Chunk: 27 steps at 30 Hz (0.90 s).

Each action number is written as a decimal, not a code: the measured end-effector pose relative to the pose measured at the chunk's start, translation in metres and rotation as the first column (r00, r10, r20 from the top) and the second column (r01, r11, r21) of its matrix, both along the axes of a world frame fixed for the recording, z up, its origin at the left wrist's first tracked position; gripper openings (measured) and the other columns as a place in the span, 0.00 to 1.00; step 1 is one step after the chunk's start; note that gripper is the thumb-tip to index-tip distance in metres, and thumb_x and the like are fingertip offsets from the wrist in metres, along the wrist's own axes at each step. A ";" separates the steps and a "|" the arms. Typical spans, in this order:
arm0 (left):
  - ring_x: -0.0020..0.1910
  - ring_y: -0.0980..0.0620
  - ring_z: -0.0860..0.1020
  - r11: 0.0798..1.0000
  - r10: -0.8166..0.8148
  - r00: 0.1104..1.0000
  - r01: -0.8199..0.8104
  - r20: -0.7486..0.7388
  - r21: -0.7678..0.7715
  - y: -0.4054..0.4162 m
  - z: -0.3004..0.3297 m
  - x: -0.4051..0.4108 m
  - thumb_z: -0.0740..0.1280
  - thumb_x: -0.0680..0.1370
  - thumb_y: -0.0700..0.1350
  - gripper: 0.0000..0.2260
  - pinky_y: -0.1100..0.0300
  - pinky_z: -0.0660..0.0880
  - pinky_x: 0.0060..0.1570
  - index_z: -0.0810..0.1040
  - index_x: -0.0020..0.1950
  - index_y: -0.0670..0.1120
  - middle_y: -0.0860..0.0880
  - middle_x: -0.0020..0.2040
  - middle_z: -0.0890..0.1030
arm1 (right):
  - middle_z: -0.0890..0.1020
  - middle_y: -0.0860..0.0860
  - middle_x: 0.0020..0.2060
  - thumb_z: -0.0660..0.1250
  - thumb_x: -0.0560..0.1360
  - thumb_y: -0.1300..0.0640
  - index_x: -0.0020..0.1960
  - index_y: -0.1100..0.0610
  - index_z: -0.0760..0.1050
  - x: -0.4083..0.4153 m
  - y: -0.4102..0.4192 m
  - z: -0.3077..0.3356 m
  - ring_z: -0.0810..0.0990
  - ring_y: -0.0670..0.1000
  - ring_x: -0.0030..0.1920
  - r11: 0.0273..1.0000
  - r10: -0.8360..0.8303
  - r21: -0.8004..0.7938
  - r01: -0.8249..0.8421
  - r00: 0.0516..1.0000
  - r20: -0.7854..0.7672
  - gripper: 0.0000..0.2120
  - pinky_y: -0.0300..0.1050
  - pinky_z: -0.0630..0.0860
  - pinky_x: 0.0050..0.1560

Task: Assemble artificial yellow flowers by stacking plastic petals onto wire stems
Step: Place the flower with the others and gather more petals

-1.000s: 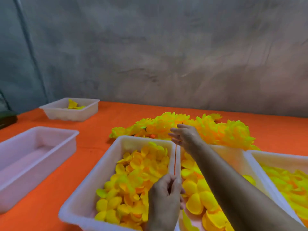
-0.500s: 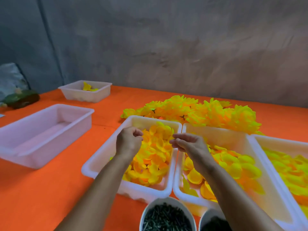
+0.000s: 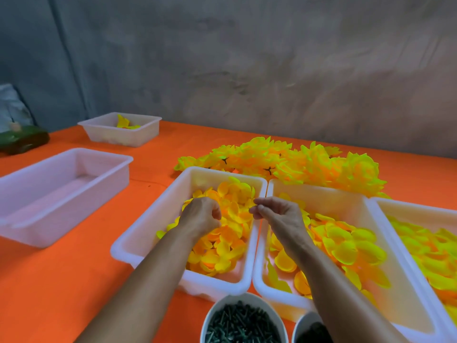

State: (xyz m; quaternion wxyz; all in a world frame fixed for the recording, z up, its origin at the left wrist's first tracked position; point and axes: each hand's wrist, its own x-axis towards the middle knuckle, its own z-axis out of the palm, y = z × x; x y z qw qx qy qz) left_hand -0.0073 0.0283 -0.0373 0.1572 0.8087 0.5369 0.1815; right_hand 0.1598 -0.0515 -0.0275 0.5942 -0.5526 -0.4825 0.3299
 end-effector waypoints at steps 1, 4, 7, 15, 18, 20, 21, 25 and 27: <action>0.47 0.53 0.78 1.000 -0.028 1.000 0.028 0.002 -0.014 -0.001 0.000 -0.001 0.74 0.70 0.44 0.05 0.62 0.72 0.45 0.83 0.45 0.48 0.50 0.49 0.83 | 0.82 0.58 0.38 0.62 0.76 0.72 0.49 0.67 0.78 0.000 0.000 0.000 0.79 0.41 0.30 1.000 -0.002 0.004 0.002 1.000 0.006 0.07 0.32 0.77 0.38; 0.42 0.57 0.78 0.988 -0.136 0.991 0.136 0.001 -0.070 -0.007 0.000 -0.001 0.74 0.68 0.46 0.04 0.67 0.71 0.40 0.84 0.43 0.50 0.52 0.44 0.83 | 0.82 0.57 0.36 0.63 0.76 0.72 0.50 0.67 0.79 0.001 0.000 0.000 0.79 0.42 0.30 1.000 -0.006 0.008 0.006 1.000 0.025 0.07 0.33 0.77 0.38; 0.42 0.56 0.78 0.959 -0.236 0.971 0.225 -0.047 -0.173 -0.011 -0.003 -0.001 0.74 0.68 0.46 0.08 0.63 0.75 0.41 0.84 0.46 0.50 0.52 0.44 0.82 | 0.82 0.55 0.35 0.63 0.76 0.71 0.50 0.66 0.79 0.001 0.000 -0.001 0.80 0.42 0.31 1.000 -0.004 0.006 0.004 0.999 0.037 0.07 0.33 0.77 0.38; 0.39 0.57 0.75 0.920 -0.300 0.954 0.290 0.002 -0.263 -0.006 -0.002 -0.005 0.73 0.71 0.40 0.06 0.71 0.68 0.33 0.83 0.47 0.45 0.51 0.38 0.78 | 0.82 0.57 0.37 0.63 0.76 0.71 0.51 0.67 0.79 0.002 0.001 -0.002 0.80 0.42 0.32 1.000 0.011 0.023 -0.013 0.998 0.056 0.07 0.33 0.77 0.39; 0.35 0.57 0.73 0.939 -0.188 0.950 0.248 0.250 -0.239 -0.001 0.004 -0.008 0.72 0.72 0.38 0.06 0.67 0.68 0.34 0.78 0.38 0.47 0.53 0.34 0.76 | 0.82 0.58 0.38 0.63 0.76 0.71 0.51 0.68 0.78 0.002 0.001 -0.002 0.80 0.42 0.32 1.000 0.012 0.027 -0.014 0.998 0.058 0.07 0.33 0.77 0.40; 0.34 0.56 0.72 0.955 -0.083 0.905 0.192 0.418 -0.226 0.000 0.007 -0.008 0.71 0.73 0.37 0.09 0.63 0.68 0.35 0.76 0.36 0.47 0.50 0.33 0.76 | 0.82 0.60 0.39 0.65 0.76 0.69 0.51 0.68 0.79 0.002 0.000 -0.002 0.80 0.44 0.33 0.999 0.013 0.034 -0.016 0.998 0.068 0.06 0.34 0.77 0.40; 0.34 0.55 0.73 0.963 -0.033 0.866 0.161 0.498 -0.217 -0.001 0.009 -0.008 0.70 0.73 0.36 0.09 0.63 0.68 0.35 0.76 0.35 0.46 0.48 0.34 0.77 | 0.83 0.60 0.40 0.65 0.76 0.68 0.51 0.68 0.79 0.001 0.000 -0.003 0.80 0.45 0.34 0.999 0.013 0.035 -0.017 0.996 0.091 0.06 0.34 0.77 0.41; 0.34 0.53 0.75 0.980 0.145 0.677 0.003 0.721 -0.199 0.000 0.013 -0.010 0.69 0.74 0.36 0.10 0.62 0.70 0.32 0.74 0.36 0.47 0.48 0.34 0.77 | 0.83 0.55 0.40 0.67 0.76 0.58 0.49 0.63 0.81 -0.001 -0.002 -0.002 0.79 0.41 0.36 1.000 0.018 0.005 -0.020 0.965 0.261 0.09 0.32 0.74 0.40; 0.33 0.54 0.75 0.979 0.184 0.619 -0.046 0.763 -0.199 0.002 0.015 -0.011 0.69 0.73 0.37 0.08 0.62 0.70 0.30 0.75 0.36 0.47 0.49 0.33 0.78 | 0.84 0.53 0.42 0.68 0.75 0.51 0.49 0.60 0.82 -0.004 -0.001 0.003 0.79 0.39 0.39 0.999 0.041 -0.035 -0.032 0.954 0.298 0.12 0.34 0.74 0.42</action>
